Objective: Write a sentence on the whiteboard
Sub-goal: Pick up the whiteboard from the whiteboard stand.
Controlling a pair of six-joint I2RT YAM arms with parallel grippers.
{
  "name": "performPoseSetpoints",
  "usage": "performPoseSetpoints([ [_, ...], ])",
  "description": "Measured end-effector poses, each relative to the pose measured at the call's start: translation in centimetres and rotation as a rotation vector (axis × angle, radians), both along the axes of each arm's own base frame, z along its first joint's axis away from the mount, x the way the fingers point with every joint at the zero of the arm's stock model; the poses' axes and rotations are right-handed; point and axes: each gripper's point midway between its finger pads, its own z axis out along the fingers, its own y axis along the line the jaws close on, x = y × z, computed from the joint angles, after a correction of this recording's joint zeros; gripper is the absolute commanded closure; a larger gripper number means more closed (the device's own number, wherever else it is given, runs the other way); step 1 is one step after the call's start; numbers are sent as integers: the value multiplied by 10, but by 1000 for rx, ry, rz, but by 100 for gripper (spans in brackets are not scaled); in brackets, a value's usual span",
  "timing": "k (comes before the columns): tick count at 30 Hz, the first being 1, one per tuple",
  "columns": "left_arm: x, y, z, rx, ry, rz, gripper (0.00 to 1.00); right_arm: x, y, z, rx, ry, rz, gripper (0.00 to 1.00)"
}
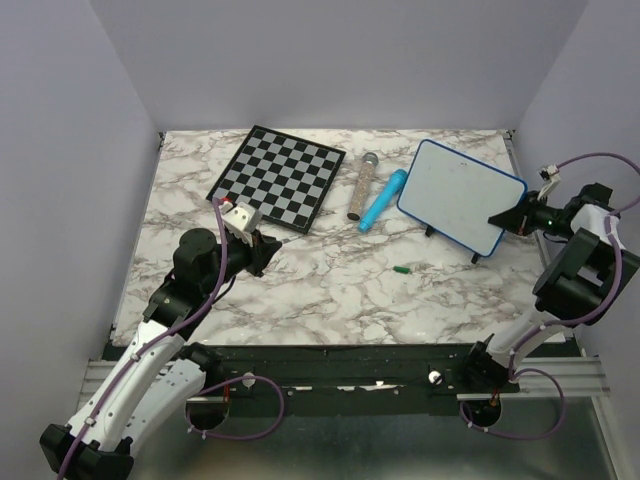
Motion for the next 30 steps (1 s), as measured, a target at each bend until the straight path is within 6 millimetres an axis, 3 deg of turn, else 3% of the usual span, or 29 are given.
performPoseSetpoints([
  [6,0,0,0,0,0,0,100,-4,0,-36,99,124,-25,80],
  [16,0,0,0,0,-1,0,100,-1,-9,-50,103,173,-50,54],
  [21,0,0,1,-1,-2,0,100,-2,-13,-51,102,176,-59,39],
  [30,1,0,0,0,-1,0,100,8,-27,-35,82,118,-93,36],
])
